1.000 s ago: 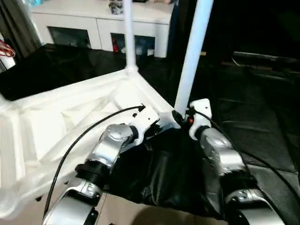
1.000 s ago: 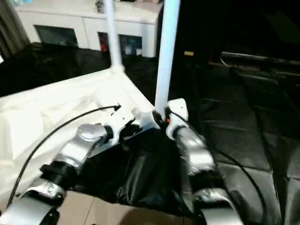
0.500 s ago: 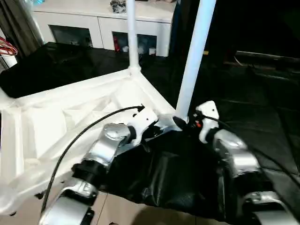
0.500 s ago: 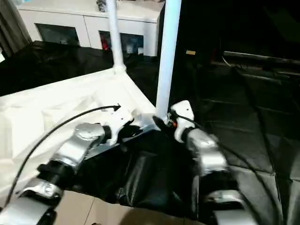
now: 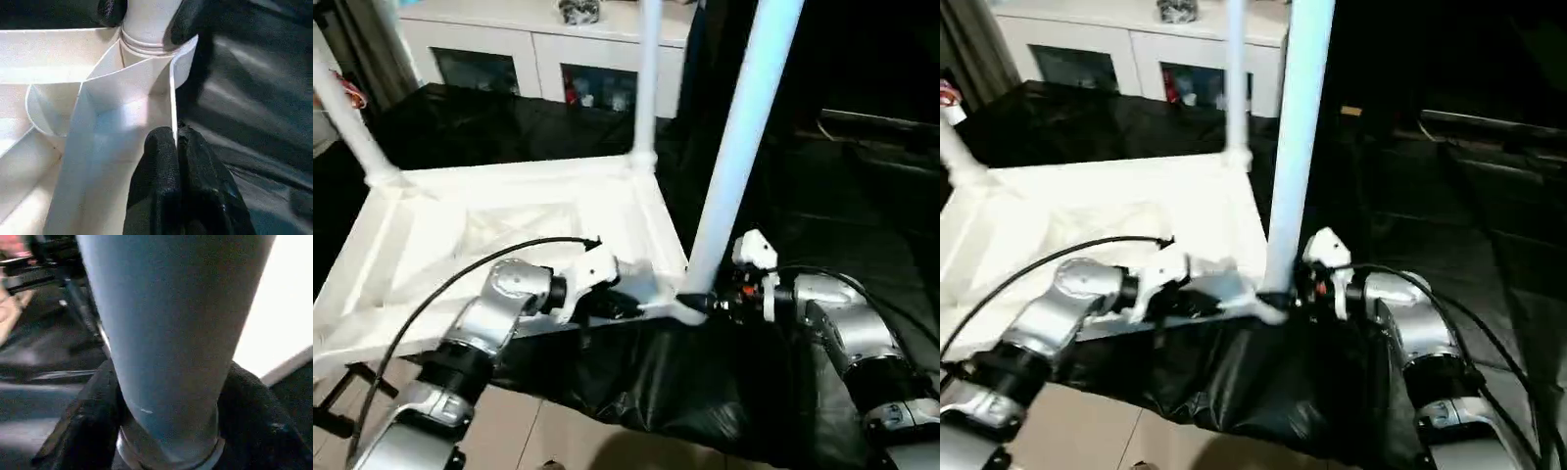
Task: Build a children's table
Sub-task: Rotate leg to tighten
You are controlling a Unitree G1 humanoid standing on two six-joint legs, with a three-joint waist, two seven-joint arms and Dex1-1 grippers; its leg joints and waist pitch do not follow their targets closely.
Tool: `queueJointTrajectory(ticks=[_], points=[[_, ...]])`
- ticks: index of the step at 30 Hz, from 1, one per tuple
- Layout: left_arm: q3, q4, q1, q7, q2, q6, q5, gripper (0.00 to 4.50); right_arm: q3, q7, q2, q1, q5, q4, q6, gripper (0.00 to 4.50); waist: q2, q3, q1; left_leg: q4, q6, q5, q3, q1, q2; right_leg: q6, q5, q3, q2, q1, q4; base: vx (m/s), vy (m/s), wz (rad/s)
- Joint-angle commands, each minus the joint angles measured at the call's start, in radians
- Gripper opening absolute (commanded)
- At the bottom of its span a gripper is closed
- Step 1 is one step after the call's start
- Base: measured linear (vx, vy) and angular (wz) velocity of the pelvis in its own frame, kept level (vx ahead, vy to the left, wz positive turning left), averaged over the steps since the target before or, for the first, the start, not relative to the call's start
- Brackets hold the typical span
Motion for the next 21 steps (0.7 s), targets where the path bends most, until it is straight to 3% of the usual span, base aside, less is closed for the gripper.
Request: queueJointTrajectory(ticks=[1, 11, 14, 18, 19, 21], points=[[-0.003, -0.045, -0.010, -0.049, 0.008, -0.021, -0.034, 0.00, 0.004, 0.038, -0.033, 0.010, 0.005, -0.012, 0.015, 2.40, -0.008, -0.068, 0.000, -0.060, 0.080, -0.167, -0.024, 0.016, 0.054, -0.179, -0.256, 0.061, -0.094, 0.051, -0.083, 0.000, 0.000, 0.00], [-0.008, -0.049, -0.011, -0.062, 0.013, -0.012, -0.046, 0.00, 0.029, 0.085, -0.037, 0.027, 0.015, -0.037, 0.022, 2.06, -0.009, -0.069, 0.001, -0.060, 0.074, -0.165, -0.025, 0.016, 0.053, -0.171, -0.264, 0.061, -0.094, 0.052, -0.085, 0.000, 0.000, 0.00], [0.004, -0.013, -0.029, 0.049, -0.022, -0.018, -0.012, 0.00, 0.045, 0.061, -0.006, 0.064, 0.018, -0.077, 0.034, 2.04, -0.011, -0.070, 0.004, -0.059, 0.077, -0.159, -0.025, 0.017, 0.053, -0.169, -0.252, 0.062, -0.094, 0.051, -0.084, 0.000, 0.000, 0.00], [0.015, 0.012, -0.047, 0.178, -0.065, 0.002, 0.025, 0.00, 0.028, -0.024, 0.048, 0.082, 0.021, -0.075, 0.015, 2.02, -0.010, -0.064, 0.006, -0.060, 0.062, -0.199, -0.025, 0.024, 0.052, -0.153, -0.334, 0.061, -0.096, 0.046, -0.096, 0.000, 0.000, 0.00], [0.023, 0.017, -0.055, 0.260, -0.101, 0.031, 0.040, 0.00, 0.010, -0.114, 0.095, 0.084, 0.016, -0.057, 0.001, 2.02, -0.010, -0.062, 0.003, -0.063, 0.056, -0.208, -0.027, 0.023, 0.053, -0.147, -0.354, 0.061, -0.096, 0.045, -0.099, 0.000, 0.000, 0.00], [0.027, 0.020, -0.058, 0.295, -0.118, 0.045, 0.046, 0.00, 0.001, -0.155, 0.117, 0.083, 0.014, -0.047, -0.003, 2.01, -0.011, -0.062, -0.005, -0.066, 0.038, -0.221, -0.031, 0.024, 0.053, -0.144, -0.372, 0.059, -0.098, 0.046, -0.100, 0.000, 0.000, 0.00]])
